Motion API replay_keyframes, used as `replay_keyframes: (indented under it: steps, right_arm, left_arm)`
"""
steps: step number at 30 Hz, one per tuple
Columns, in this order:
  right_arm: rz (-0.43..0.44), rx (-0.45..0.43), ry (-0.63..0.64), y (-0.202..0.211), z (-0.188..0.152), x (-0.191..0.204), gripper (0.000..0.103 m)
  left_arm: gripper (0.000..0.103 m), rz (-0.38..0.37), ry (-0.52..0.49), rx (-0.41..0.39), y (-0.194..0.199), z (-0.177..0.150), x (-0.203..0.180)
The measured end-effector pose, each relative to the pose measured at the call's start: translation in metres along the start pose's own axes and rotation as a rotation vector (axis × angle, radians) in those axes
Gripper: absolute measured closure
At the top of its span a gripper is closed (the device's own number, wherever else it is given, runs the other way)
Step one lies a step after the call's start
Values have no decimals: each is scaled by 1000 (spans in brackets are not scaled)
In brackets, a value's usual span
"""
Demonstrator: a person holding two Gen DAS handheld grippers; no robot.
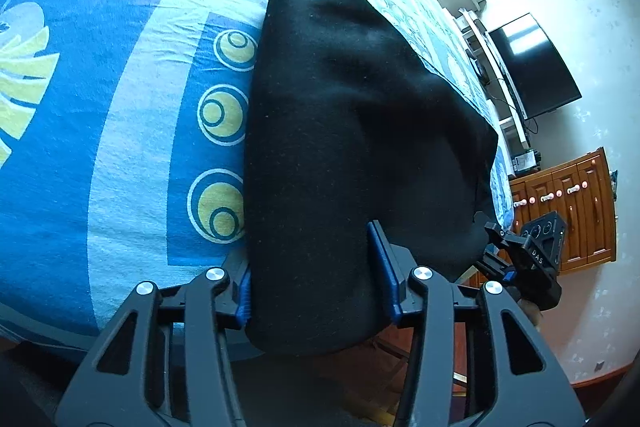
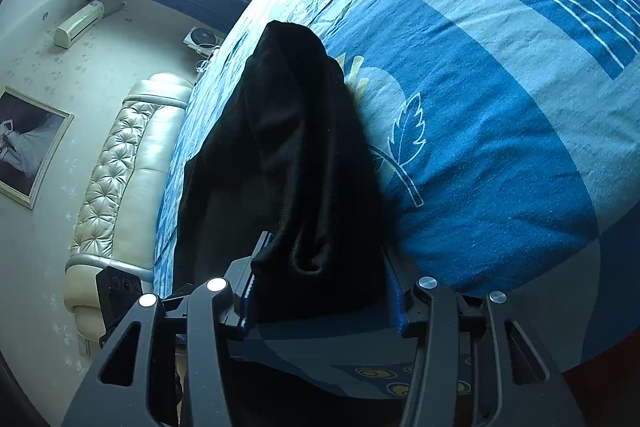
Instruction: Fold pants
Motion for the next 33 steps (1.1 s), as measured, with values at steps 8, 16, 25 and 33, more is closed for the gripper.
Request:
replay_keyframes:
  steps: [8, 16, 25, 33]
  right_arm:
    - [-3, -4, -1, -2, -1, -1, 54]
    - [-6, -1, 3, -3, -1, 0, 54]
    - [10, 34, 25, -17, -5, 14, 54]
    - [58, 123, 77, -60, -19, 53, 54]
  left_arm:
    - [62, 29, -39, -20, 1, -1, -8]
    - [65, 46, -68, -35, 5, 0, -9]
    - [66, 73, -53, -53, 22, 1, 8]
    - [66, 145, -13, -80, 60, 8, 51]
Point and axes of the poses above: each gripper's, at about its wrist camera, not at the fingertips, and y roughly against the way its jaws point, x to its left, z to its top, the point moved 8 cm from there along -y, roughly the way its jaws point, and after that the axes turned 2 degrees about -x, right-handed, at the moved point
